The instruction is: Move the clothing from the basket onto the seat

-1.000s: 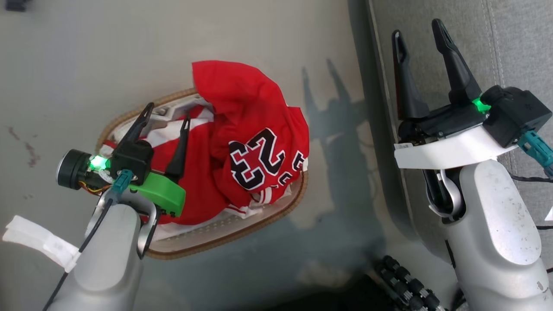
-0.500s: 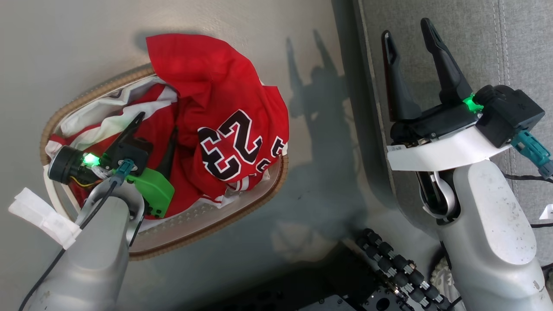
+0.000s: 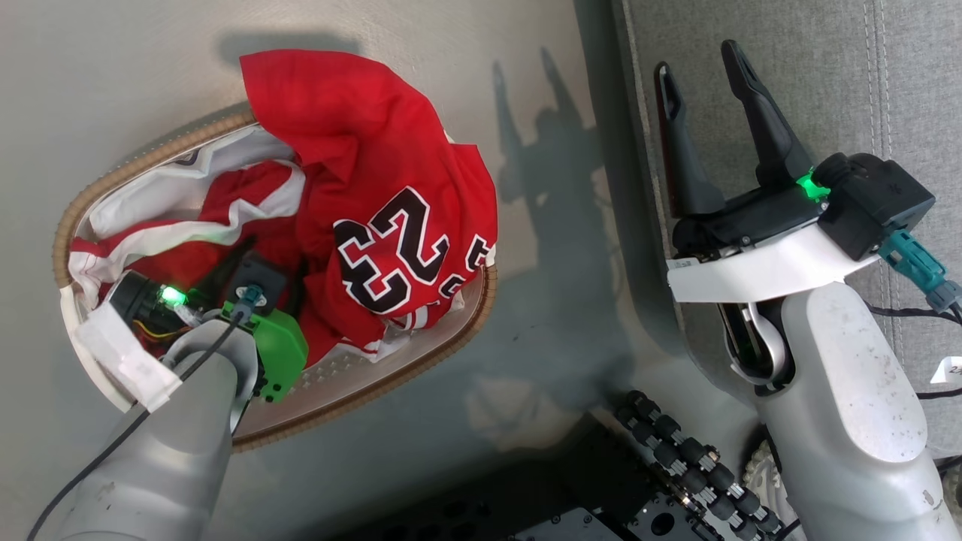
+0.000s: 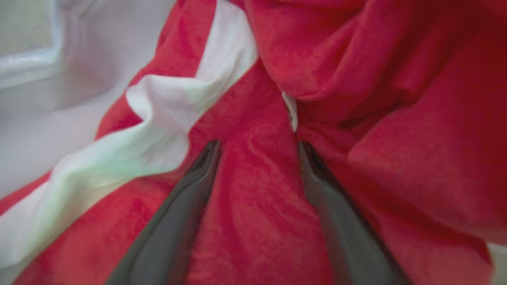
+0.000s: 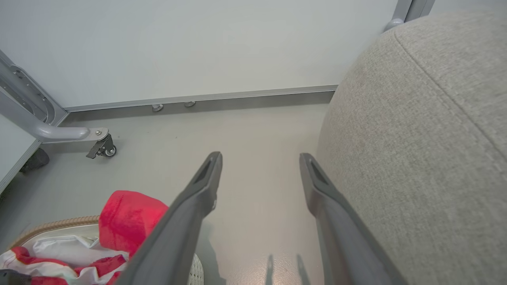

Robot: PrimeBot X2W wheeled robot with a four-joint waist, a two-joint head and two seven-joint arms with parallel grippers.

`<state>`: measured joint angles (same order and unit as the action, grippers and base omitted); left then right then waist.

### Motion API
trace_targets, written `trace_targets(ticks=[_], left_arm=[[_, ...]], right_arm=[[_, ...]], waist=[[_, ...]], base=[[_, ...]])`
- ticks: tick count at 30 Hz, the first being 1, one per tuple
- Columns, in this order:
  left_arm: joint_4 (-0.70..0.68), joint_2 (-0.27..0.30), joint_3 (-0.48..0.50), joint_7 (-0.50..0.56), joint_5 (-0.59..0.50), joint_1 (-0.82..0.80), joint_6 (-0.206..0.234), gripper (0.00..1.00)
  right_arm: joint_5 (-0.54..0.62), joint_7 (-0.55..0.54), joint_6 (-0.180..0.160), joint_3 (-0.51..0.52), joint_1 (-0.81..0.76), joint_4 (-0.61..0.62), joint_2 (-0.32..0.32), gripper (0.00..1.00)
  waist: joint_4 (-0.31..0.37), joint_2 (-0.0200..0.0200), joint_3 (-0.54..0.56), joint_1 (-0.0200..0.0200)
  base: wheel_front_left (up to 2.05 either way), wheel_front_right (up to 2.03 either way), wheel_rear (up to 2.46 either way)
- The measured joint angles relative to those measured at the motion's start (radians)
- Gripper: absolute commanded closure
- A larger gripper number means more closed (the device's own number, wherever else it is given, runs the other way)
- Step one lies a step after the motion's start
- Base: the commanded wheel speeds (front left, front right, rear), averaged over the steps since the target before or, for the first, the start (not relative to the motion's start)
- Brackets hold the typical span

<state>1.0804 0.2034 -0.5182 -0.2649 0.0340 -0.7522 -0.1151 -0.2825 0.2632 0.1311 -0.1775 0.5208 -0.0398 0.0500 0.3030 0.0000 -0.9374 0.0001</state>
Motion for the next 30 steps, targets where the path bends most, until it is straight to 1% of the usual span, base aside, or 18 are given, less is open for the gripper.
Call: trace_targets(ticks=[5,11,12,13,14,22,30], left_arm=[[0.097,-0.016,-0.048,0.000,-0.043,-0.044,0.019,0.00],[0.157,-0.033,-0.077,0.011,-0.054,-0.087,0.011,0.00],[0.163,-0.035,-0.079,0.020,-0.053,-0.091,0.010,0.25],[0.169,-0.036,-0.081,0.026,-0.053,-0.096,0.009,0.68],[0.174,-0.038,-0.082,0.027,-0.050,-0.100,0.008,1.00],[0.193,-0.047,-0.073,0.030,-0.005,-0.093,-0.003,1.00],[0.169,-0.080,-0.052,0.007,0.049,-0.009,-0.005,1.00]], right_arm=[[0.000,0.000,0.000,-0.005,-0.003,-0.005,0.000,0.00],[-0.002,0.000,0.000,-0.010,-0.003,-0.008,0.000,0.00],[-0.003,0.000,0.000,-0.011,-0.003,-0.008,0.000,0.00],[-0.005,0.000,0.000,-0.012,-0.003,-0.008,0.000,0.00],[-0.007,0.000,0.000,-0.014,-0.003,-0.008,0.000,0.00],[-0.012,0.000,0.000,-0.014,-0.001,-0.016,0.000,0.00],[0.003,0.000,0.000,-0.002,-0.018,-0.036,-0.001,0.00]], waist=[[-0.001,0.0000,-0.004,0.0000],[0.000,0.0000,-0.009,0.0000],[0.001,0.0000,-0.009,0.0000],[0.002,0.0000,-0.009,-0.0001],[0.003,0.0000,-0.009,-0.0001],[0.008,0.0000,0.021,0.0000],[0.000,0.0000,0.112,-0.0001]], base=[[0.00,0.00,0.00],[0.00,0.00,0.00],[0.00,0.00,0.00],[0.00,0.00,0.00],[0.00,0.00,0.00],[0.00,0.00,0.00],[0.00,0.00,0.00]])
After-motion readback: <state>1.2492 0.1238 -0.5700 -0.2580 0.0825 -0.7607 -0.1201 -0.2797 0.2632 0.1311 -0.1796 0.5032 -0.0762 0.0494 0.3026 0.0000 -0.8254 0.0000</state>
